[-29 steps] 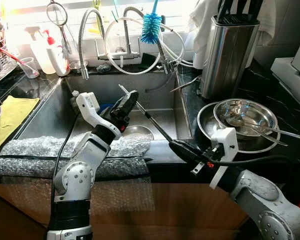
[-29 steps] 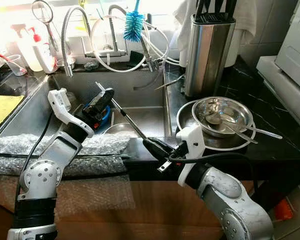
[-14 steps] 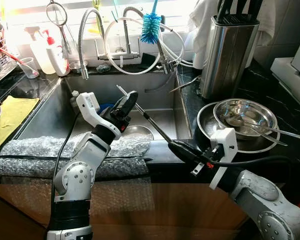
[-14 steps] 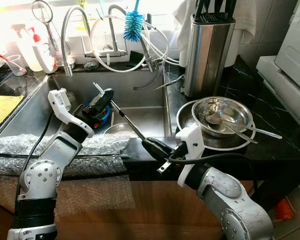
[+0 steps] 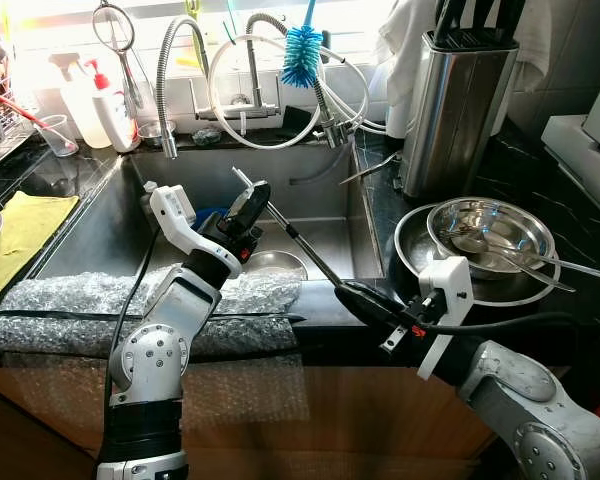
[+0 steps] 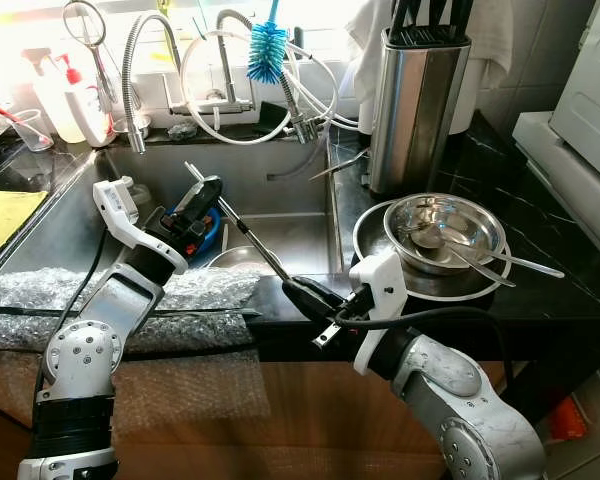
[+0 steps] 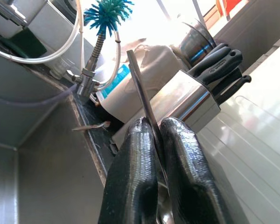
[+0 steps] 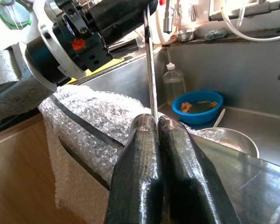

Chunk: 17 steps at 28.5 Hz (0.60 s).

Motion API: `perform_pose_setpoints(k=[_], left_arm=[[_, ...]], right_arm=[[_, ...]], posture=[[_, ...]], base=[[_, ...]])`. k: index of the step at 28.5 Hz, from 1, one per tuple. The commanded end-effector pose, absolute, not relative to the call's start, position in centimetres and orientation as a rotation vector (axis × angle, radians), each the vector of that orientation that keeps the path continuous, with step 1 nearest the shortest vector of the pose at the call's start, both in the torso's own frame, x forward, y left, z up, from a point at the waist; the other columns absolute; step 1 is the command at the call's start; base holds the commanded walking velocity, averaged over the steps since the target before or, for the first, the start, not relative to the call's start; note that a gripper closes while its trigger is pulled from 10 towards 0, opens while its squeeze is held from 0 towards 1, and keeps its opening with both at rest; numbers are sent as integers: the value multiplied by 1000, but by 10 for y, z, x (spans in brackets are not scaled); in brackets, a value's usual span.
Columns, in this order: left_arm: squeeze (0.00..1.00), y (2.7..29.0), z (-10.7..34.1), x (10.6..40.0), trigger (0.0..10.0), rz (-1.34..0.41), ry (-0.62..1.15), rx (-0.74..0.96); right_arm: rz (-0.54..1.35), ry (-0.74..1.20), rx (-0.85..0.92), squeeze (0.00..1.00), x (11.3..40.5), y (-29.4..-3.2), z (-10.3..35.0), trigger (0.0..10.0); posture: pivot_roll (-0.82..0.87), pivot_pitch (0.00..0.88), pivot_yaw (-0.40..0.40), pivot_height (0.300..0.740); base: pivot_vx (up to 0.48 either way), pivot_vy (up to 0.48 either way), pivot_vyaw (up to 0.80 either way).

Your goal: Kitchen organization

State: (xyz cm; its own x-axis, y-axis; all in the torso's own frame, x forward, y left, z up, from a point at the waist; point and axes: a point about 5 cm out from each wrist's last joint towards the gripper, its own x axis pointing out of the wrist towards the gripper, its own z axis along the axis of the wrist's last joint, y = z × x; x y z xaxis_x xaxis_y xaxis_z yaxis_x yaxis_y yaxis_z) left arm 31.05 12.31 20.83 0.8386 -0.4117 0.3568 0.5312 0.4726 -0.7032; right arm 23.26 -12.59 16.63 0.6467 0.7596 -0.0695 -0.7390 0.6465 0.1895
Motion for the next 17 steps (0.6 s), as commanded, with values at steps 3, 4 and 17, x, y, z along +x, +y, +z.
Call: perform_pose_setpoints(k=[3, 4, 17], left_arm=[[0, 126, 210, 311, 0, -576, -140, -894], [0, 126, 210, 310, 0, -578, -139, -896], [0, 126, 211, 310, 0, -582, -134, -892]], right_arm=[[878, 121, 152, 0, 232, -122, 171, 10000], [876, 121, 152, 0, 232, -121, 171, 10000], [849, 118, 165, 1000, 236, -122, 171, 10000]], posture=[[-151, 0, 88, 740], [-151, 0, 88, 740], [-150, 0, 90, 740]], base=[[0, 0, 0], [0, 0, 0], [0, 0, 0]])
